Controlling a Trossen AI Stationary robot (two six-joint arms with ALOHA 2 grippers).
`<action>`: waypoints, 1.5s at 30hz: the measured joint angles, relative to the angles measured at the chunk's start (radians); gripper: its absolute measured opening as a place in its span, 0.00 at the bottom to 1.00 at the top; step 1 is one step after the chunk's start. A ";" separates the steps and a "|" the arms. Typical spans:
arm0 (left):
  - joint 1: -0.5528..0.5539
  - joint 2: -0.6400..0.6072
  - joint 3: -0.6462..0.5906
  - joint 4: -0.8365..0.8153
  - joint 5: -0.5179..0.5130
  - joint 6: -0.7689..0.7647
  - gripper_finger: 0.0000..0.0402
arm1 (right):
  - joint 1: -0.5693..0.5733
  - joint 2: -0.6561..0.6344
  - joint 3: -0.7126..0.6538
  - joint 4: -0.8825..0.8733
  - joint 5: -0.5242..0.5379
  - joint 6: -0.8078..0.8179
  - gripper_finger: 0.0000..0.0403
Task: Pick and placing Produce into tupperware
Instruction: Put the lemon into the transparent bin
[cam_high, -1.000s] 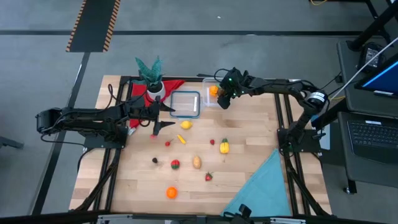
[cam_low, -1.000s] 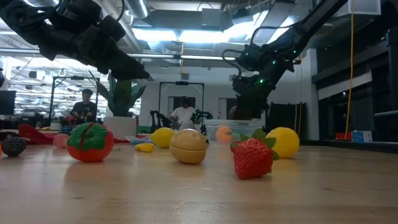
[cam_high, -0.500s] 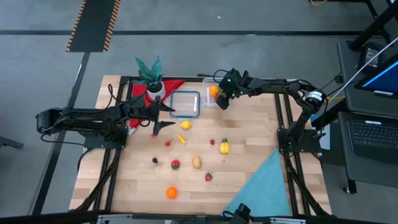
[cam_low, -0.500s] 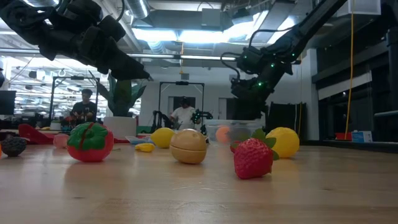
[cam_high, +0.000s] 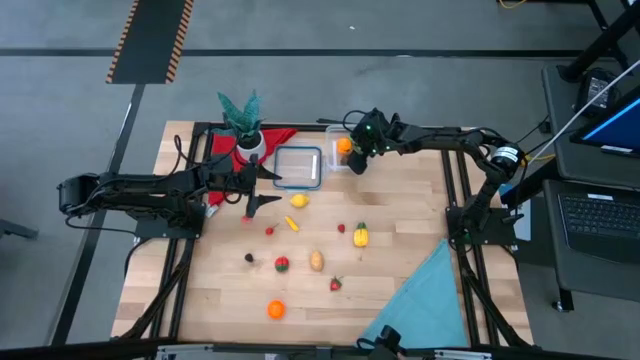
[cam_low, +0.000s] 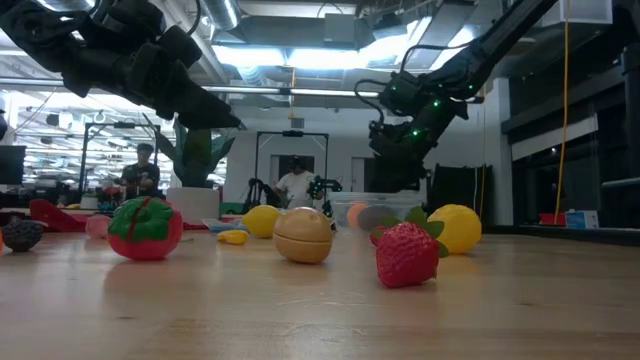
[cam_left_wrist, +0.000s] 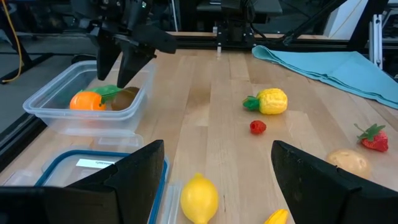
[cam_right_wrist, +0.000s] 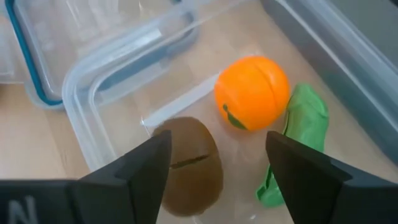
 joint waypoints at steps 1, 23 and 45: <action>0.000 0.000 0.000 0.000 0.000 0.000 0.72 | 0.000 0.000 0.002 -0.008 0.000 0.000 0.64; 0.000 0.000 0.000 0.000 0.000 0.000 0.72 | 0.060 -0.226 -0.116 0.100 -0.004 -0.076 0.60; -0.004 0.000 0.000 -0.008 0.000 -0.055 0.72 | 0.288 -0.469 -0.558 0.699 -0.029 -0.026 0.60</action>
